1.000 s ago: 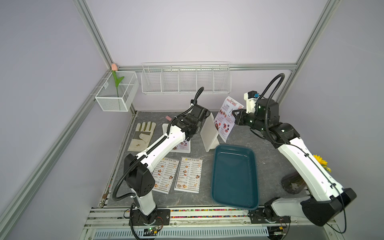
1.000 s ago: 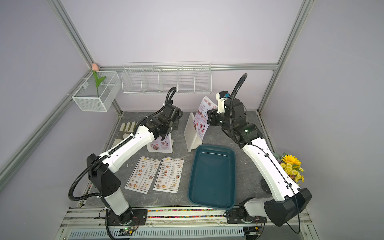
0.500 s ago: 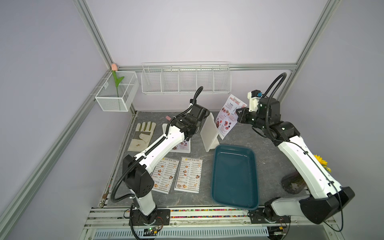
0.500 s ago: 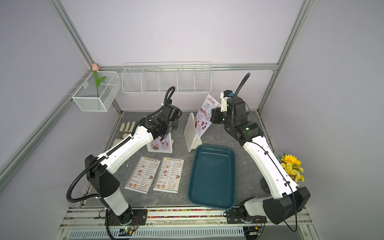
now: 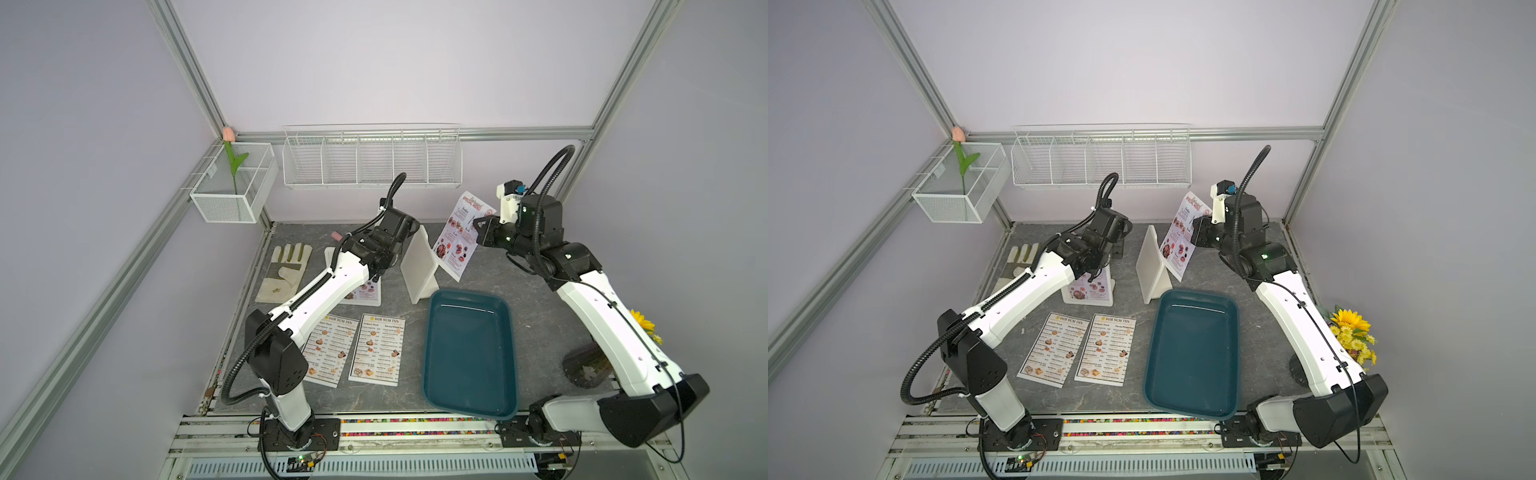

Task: Replace the menus in the menu holders
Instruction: Insert the menu into the menu holder.

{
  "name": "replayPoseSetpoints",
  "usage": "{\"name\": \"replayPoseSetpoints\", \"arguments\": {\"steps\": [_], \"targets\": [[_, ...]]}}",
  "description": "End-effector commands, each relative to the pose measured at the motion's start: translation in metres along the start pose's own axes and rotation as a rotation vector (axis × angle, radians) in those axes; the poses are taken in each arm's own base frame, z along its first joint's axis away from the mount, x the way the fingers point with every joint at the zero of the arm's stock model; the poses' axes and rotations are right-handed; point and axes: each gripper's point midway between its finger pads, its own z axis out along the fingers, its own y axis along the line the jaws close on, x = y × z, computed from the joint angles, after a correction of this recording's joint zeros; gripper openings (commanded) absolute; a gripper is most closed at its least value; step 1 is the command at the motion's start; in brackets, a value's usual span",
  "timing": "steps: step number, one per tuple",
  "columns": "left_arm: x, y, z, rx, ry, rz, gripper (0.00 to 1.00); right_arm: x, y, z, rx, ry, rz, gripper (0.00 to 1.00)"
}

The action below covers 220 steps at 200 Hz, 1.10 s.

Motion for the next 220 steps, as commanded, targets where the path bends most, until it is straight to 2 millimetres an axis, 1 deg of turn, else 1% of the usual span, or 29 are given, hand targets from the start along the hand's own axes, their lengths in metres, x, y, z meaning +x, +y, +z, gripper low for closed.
{"name": "replayPoseSetpoints", "arguments": {"steps": [1,38,101,124,155,192,220], "targets": [[-0.005,0.000,-0.009,0.022,-0.016,-0.015,0.63,0.001,0.005,0.010,-0.031,0.027,-0.019,0.06],[-0.010,0.004,-0.016,0.016,-0.033,-0.014,0.63,0.000,0.003,0.023,-0.030,0.035,-0.019,0.06],[-0.030,0.012,-0.037,0.038,-0.086,-0.033,0.63,-0.004,0.003,0.052,-0.046,0.030,-0.013,0.06],[-0.035,0.015,-0.042,0.039,-0.101,-0.034,0.63,-0.009,0.007,0.056,-0.067,0.014,0.005,0.06],[-0.037,0.013,-0.042,0.046,-0.105,-0.034,0.63,-0.015,0.010,0.062,-0.083,-0.013,0.022,0.06],[-0.037,0.011,-0.041,0.049,-0.102,-0.024,0.63,-0.016,0.010,0.082,-0.105,-0.023,0.062,0.06],[-0.039,0.012,-0.041,0.043,-0.108,-0.020,0.64,-0.017,0.009,0.093,-0.112,-0.031,0.078,0.06]]}}
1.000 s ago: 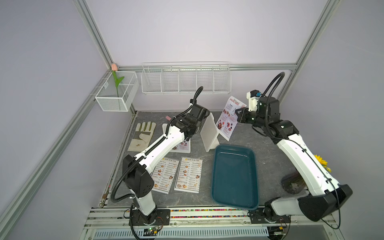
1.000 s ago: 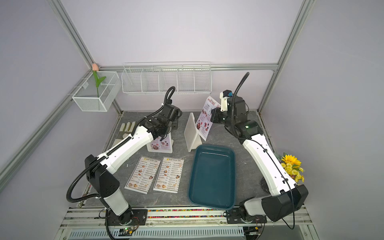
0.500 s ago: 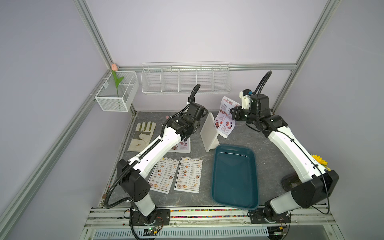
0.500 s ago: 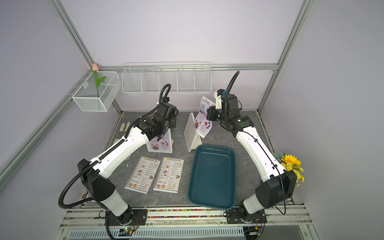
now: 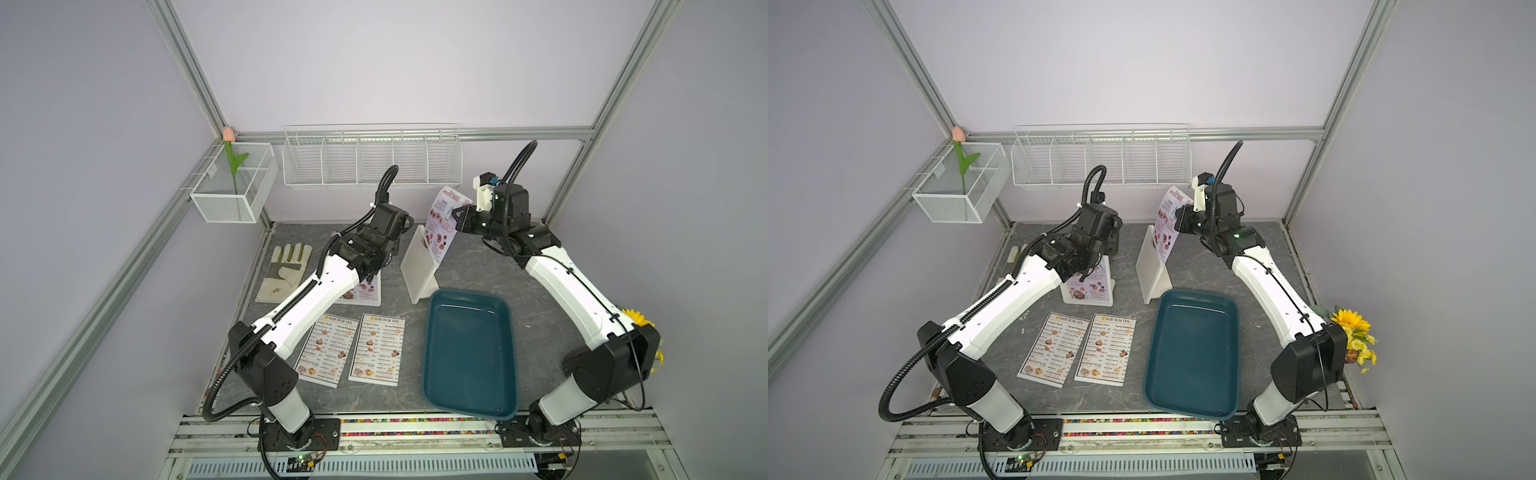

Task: Replace the menus in the menu holders
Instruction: Insert the menu into the menu holder.

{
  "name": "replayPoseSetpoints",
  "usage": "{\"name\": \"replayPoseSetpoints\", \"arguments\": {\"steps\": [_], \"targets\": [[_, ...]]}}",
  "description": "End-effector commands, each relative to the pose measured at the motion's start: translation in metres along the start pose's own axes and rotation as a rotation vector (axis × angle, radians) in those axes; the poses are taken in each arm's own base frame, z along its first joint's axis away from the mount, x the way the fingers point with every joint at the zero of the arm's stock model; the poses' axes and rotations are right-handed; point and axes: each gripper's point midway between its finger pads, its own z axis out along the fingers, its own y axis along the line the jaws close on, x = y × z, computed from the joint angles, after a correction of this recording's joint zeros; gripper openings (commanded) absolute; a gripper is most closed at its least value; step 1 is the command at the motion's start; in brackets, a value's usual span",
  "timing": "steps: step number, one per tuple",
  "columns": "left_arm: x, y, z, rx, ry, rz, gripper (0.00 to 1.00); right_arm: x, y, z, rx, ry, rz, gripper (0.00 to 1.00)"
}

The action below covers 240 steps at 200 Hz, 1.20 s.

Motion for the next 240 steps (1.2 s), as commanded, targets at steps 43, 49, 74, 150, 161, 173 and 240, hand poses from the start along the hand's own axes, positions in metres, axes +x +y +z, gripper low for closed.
{"name": "replayPoseSetpoints", "arguments": {"steps": [43,49,74,150,161,173,240], "targets": [[-0.019,0.000,-0.007,0.005,-0.048,-0.013,0.64,-0.014,0.000,0.013,-0.032,-0.090,0.031,0.06],[-0.019,0.000,-0.006,0.004,-0.049,-0.012,0.64,-0.013,-0.001,0.014,-0.029,-0.093,0.031,0.06],[-0.020,-0.001,-0.005,0.005,-0.051,-0.012,0.64,-0.014,-0.004,0.012,-0.021,-0.115,0.018,0.06],[-0.022,-0.001,-0.004,-0.003,-0.057,-0.014,0.64,-0.002,0.000,0.006,-0.057,-0.148,0.017,0.06],[-0.022,0.000,-0.005,-0.005,-0.058,-0.015,0.64,-0.003,0.000,0.002,-0.057,-0.156,0.018,0.07],[-0.021,0.000,-0.004,-0.006,-0.057,-0.016,0.64,-0.003,0.000,-0.002,-0.056,-0.162,0.017,0.08],[-0.021,-0.002,-0.003,0.003,-0.056,-0.027,0.64,0.017,0.013,-0.006,-0.115,-0.084,0.012,0.19]]}}
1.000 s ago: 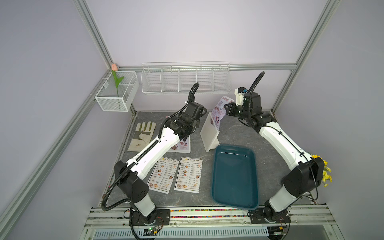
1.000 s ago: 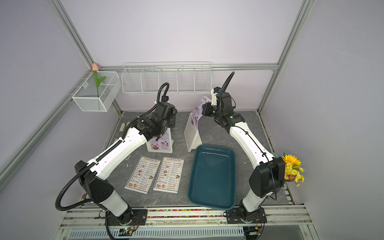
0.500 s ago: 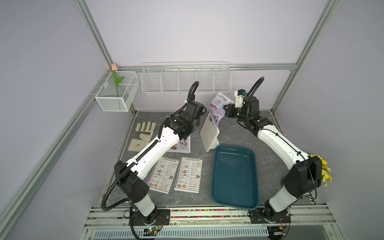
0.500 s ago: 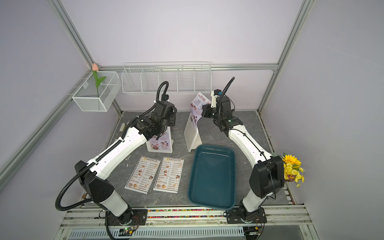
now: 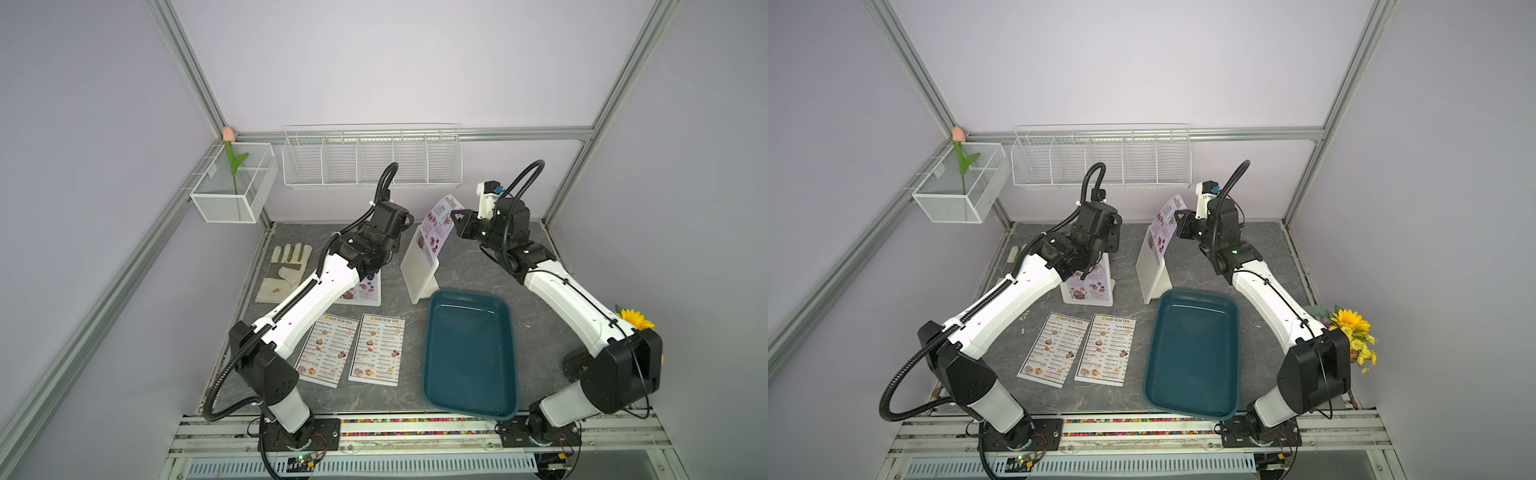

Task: Replace the menus in the menu holders
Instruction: Insert the menu into the menu holder.

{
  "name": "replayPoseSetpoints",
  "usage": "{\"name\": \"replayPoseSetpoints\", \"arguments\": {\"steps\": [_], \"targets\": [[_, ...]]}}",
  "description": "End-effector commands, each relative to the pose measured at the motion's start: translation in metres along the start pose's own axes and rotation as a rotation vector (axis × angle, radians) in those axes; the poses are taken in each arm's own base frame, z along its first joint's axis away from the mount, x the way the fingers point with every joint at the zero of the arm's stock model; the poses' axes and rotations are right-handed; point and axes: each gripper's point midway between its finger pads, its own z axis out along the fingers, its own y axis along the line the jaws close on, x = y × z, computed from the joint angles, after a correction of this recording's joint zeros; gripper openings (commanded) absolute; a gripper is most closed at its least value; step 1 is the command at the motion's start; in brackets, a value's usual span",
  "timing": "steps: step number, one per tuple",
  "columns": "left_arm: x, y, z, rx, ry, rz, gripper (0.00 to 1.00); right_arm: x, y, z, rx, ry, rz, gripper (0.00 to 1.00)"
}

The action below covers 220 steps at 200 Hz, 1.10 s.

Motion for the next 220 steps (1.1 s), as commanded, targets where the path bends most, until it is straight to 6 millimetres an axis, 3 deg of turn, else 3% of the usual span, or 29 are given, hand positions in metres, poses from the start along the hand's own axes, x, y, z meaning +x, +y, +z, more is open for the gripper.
{"name": "replayPoseSetpoints", "arguments": {"steps": [1,55,116,185,220], "targets": [[-0.012,-0.001,-0.002,-0.001,-0.027,-0.030,0.64,0.014,0.012,-0.001,-0.047,0.046,0.002,0.19],[-0.011,0.000,-0.003,0.000,-0.026,-0.035,0.64,0.038,0.010,0.003,-0.022,0.126,-0.012,0.10],[-0.011,-0.001,-0.004,0.011,-0.026,-0.047,0.64,0.064,0.012,-0.013,-0.013,0.174,-0.005,0.10],[-0.009,-0.002,-0.005,0.018,-0.022,-0.056,0.64,0.105,0.019,-0.015,-0.042,0.290,0.020,0.17],[-0.008,-0.002,-0.006,0.022,-0.021,-0.061,0.64,0.097,0.017,-0.016,-0.035,0.306,-0.019,0.26]]}}
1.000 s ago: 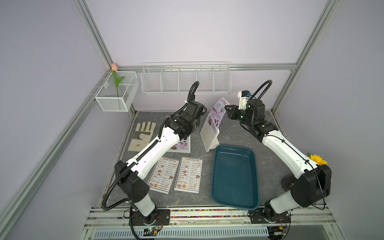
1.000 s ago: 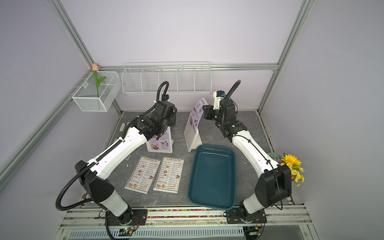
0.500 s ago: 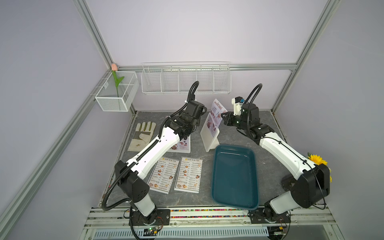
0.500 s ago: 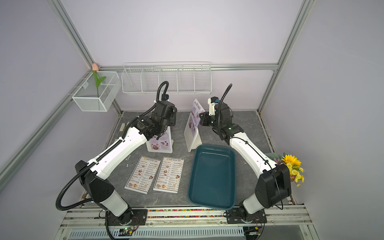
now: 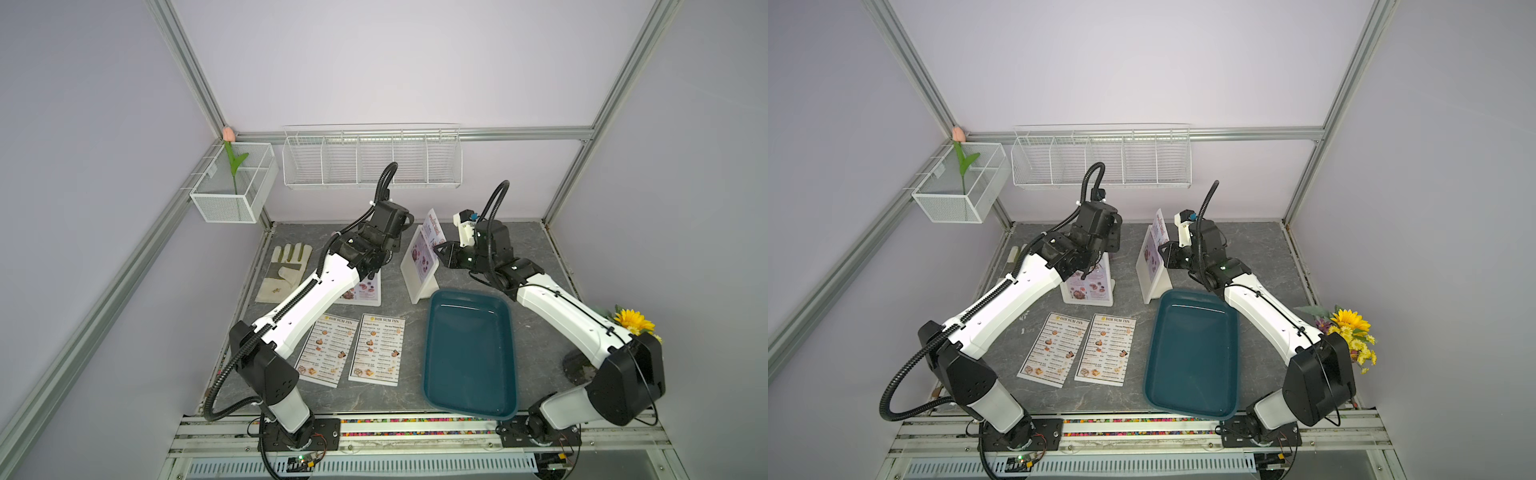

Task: Replace the menus in the menu holders
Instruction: Insert the menu into the menu holder.

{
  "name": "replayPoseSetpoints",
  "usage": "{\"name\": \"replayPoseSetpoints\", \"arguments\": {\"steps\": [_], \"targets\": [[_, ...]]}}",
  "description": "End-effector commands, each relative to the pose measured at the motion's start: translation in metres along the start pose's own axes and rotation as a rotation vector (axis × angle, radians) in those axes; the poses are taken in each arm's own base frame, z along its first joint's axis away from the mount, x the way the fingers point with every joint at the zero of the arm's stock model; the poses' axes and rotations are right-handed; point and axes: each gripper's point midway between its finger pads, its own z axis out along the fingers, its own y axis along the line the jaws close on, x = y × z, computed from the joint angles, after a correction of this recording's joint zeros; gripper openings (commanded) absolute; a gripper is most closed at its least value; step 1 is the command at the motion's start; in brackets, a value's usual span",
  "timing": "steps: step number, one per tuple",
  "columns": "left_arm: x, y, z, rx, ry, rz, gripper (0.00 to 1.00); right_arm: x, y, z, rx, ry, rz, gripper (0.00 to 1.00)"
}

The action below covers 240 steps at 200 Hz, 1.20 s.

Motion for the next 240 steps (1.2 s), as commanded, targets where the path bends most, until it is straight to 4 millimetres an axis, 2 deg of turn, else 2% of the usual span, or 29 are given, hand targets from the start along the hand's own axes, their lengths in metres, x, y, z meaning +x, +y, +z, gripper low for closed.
{"name": "replayPoseSetpoints", "arguments": {"steps": [1,28,47,80,113,176,205,240], "targets": [[-0.008,0.001,-0.006,0.007,-0.019,-0.034,0.64,-0.006,0.002,-0.008,-0.005,0.016,-0.028,0.27],[-0.008,0.003,-0.007,-0.001,-0.023,-0.033,0.64,-0.029,-0.004,-0.017,0.011,-0.023,-0.042,0.37],[-0.009,0.003,-0.007,-0.002,-0.024,-0.032,0.64,-0.039,-0.006,-0.015,-0.001,-0.018,-0.046,0.40],[-0.009,0.004,-0.007,-0.007,-0.025,-0.030,0.64,-0.043,-0.015,-0.001,-0.021,0.018,-0.023,0.33],[-0.009,0.004,-0.005,-0.015,-0.025,-0.025,0.64,-0.047,-0.025,0.005,0.004,0.016,-0.026,0.33],[-0.011,0.004,-0.005,-0.015,-0.029,-0.024,0.64,-0.071,-0.033,-0.012,0.034,-0.052,-0.051,0.39],[-0.011,0.002,-0.003,-0.010,-0.026,-0.022,0.64,-0.067,-0.039,-0.003,0.015,-0.017,-0.038,0.34],[-0.011,0.002,-0.003,-0.017,-0.025,-0.020,0.64,-0.061,-0.034,0.011,-0.047,0.014,-0.014,0.28]]}}
